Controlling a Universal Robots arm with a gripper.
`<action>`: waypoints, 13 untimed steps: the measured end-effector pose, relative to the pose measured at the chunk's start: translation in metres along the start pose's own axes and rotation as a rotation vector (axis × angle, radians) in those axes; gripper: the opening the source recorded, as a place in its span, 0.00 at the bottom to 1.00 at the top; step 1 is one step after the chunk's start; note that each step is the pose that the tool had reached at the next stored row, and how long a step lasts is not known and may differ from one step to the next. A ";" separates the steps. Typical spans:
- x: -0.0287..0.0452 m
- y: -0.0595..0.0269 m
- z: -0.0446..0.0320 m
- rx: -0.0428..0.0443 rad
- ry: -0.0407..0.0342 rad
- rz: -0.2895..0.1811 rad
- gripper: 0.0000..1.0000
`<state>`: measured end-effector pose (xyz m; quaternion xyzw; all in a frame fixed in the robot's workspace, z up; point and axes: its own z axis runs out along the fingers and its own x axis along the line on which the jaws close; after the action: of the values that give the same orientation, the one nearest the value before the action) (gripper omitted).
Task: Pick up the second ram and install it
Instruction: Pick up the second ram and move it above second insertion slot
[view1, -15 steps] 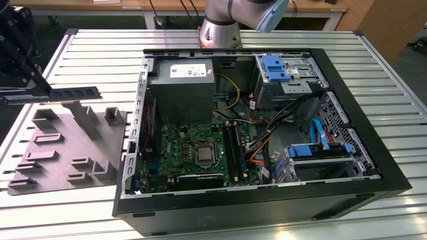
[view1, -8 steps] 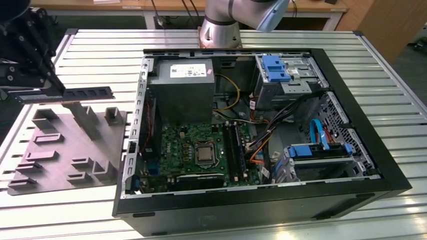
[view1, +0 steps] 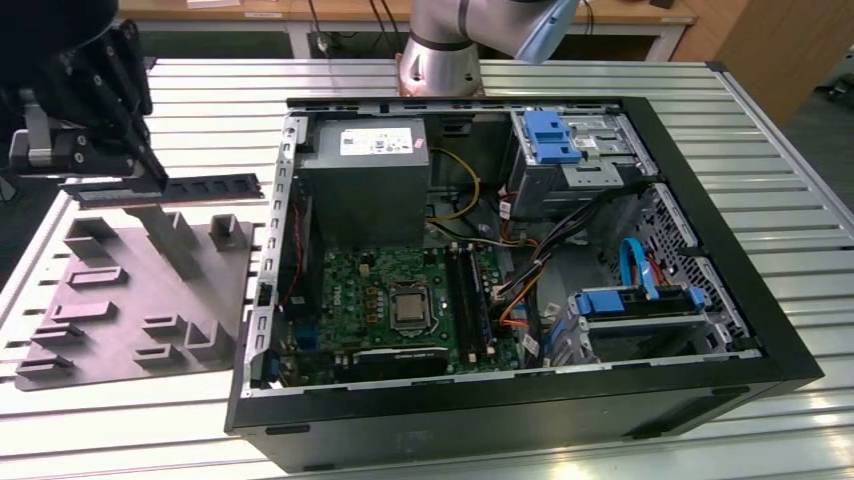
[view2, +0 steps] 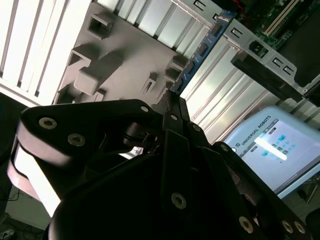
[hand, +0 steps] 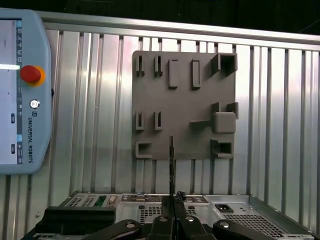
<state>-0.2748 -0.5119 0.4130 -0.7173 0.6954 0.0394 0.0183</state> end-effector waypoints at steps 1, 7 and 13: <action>0.0001 -0.0020 0.0000 0.0000 0.0000 0.000 0.11; 0.0003 -0.0088 0.0003 0.0000 0.0000 0.000 0.11; 0.0006 -0.0166 0.0003 0.0000 0.0001 0.000 0.11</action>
<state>-0.2581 -0.5119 0.4122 -0.7172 0.6955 0.0394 0.0182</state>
